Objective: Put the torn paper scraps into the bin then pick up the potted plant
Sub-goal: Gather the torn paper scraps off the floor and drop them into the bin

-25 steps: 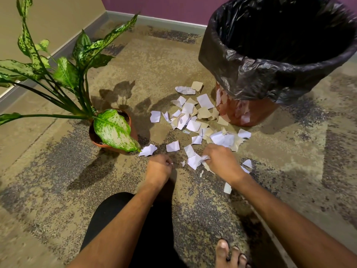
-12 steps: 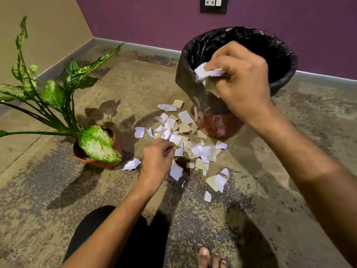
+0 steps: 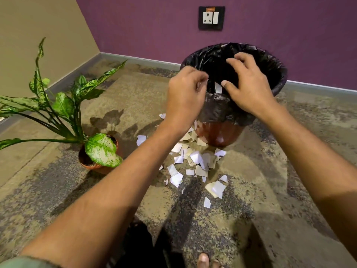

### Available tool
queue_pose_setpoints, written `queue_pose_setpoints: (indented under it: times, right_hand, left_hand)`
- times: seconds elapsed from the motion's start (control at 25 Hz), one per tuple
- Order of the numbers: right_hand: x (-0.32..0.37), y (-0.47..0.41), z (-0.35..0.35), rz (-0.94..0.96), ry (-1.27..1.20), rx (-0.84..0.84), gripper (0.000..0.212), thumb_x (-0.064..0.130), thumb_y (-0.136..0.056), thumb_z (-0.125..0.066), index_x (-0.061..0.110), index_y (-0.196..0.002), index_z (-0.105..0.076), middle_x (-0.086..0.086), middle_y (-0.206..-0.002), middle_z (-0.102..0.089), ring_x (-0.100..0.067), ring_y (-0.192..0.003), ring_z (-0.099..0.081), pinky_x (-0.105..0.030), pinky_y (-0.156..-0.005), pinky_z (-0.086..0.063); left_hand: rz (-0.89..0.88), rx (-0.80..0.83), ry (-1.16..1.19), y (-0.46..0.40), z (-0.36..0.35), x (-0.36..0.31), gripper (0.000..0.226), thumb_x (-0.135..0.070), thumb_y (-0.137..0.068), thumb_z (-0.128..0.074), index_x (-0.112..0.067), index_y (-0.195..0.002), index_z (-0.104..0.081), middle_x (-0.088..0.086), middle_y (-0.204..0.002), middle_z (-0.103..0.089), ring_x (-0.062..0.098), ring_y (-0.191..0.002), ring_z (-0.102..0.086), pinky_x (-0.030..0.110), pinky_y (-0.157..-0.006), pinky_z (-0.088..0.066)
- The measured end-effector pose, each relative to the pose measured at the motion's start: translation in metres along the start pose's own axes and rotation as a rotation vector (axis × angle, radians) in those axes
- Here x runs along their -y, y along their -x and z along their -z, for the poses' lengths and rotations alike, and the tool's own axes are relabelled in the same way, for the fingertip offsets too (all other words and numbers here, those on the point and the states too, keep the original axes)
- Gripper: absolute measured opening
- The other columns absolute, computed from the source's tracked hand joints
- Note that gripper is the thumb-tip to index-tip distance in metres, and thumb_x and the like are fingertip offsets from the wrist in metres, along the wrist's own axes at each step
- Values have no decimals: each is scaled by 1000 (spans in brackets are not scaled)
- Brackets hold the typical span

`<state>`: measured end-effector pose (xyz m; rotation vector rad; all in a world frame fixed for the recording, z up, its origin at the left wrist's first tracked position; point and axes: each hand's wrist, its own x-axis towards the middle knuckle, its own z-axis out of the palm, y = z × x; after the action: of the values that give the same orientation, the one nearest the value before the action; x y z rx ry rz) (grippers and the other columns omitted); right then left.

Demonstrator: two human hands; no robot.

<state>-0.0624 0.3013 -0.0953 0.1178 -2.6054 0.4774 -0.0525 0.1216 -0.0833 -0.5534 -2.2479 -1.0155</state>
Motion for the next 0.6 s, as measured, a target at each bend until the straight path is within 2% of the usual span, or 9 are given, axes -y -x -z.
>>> queue_pose_setpoints:
  times: [0.08,0.16,0.2,0.28,0.36,0.44,0.6]
  right_hand:
    - [3,13,4,1,-62,-71,51,27,-92,-58,14,-139,-43,-3,-148,-33,-22,-131,-40,-32,-101,-36]
    - [9,31,9,27,-158,-195,43,19,-91,-56,11,-134,-50,-5,-142,-41,-18,-129,-42,-23,-101,-34]
    - [12,42,10,50,-205,-259,40,15,-91,-56,9,-130,-53,-7,-138,-45,-18,-126,-45,-22,-102,-35]
    - [16,69,4,96,-259,-321,34,8,-90,-55,4,-123,-59,-10,-130,-52,-21,-120,-50,-29,-101,-41]
    - [21,102,-16,111,-259,-265,30,6,-90,-55,2,-120,-61,-12,-125,-56,-23,-115,-53,-34,-98,-45]
    - [27,137,-47,131,-257,-117,29,9,-91,-56,6,-119,-62,-8,-123,-58,-20,-113,-53,-37,-97,-47]
    - [48,201,-111,242,-295,179,25,20,-90,-57,13,-112,-66,0,-107,-66,-18,-100,-59,-36,-88,-52]
  left_hand:
    - [20,52,-9,-16,-8,-9,19,-9,-82,-67,-12,-100,-73,0,-98,-70,10,-86,-65,22,-81,-52]
    - [35,141,-35,-23,-13,-15,33,-9,-81,-66,-14,-113,-68,-1,-113,-68,12,-102,-63,28,-92,-50]
    - [18,172,-47,-21,-12,-16,38,-10,-81,-66,-14,-118,-65,-1,-119,-65,12,-109,-61,27,-97,-48]
    - [-35,183,-47,-6,-6,-13,39,-11,-82,-66,-13,-120,-63,-1,-123,-63,13,-115,-57,26,-101,-44]
    - [-61,162,-17,20,3,-2,34,-11,-83,-63,-12,-118,-64,-1,-120,-63,13,-113,-58,28,-100,-44]
    - [-45,145,-6,54,13,16,29,-10,-85,-61,-11,-114,-65,-1,-115,-65,14,-107,-59,29,-94,-47]
    - [164,203,-79,133,42,64,22,-7,-85,-63,-12,-106,-69,0,-103,-70,16,-88,-64,29,-79,-51]
